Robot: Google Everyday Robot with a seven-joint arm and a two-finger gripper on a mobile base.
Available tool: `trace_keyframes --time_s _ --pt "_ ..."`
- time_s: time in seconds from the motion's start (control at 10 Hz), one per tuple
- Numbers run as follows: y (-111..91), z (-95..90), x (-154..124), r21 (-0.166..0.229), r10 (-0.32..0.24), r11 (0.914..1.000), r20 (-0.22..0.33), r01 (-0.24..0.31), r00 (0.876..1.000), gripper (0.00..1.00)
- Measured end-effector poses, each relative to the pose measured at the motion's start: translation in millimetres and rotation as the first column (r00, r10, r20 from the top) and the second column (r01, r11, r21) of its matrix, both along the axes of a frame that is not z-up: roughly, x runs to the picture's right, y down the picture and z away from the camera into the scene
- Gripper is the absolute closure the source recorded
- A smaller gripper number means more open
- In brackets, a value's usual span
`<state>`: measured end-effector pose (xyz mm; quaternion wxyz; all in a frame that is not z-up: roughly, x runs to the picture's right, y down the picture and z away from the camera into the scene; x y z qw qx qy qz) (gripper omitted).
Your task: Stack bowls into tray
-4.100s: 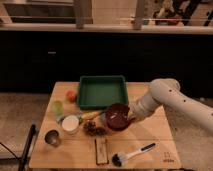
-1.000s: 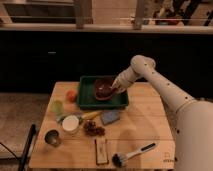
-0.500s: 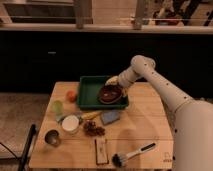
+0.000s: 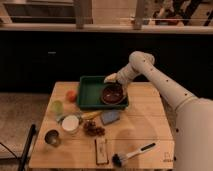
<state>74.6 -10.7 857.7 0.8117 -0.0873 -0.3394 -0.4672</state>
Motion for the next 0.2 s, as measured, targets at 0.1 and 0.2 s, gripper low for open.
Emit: trace_keyframes --time_s 0.1,0.2 --pt "-5.6 -11.7 -2.4 0.010 -0.013 0.9999 -0.008 0.013 1.000 0.20" --pt "-9.8 -20.8 -1.6 0.024 -0.017 0.9996 -0.016 0.017 1.000 0.20"
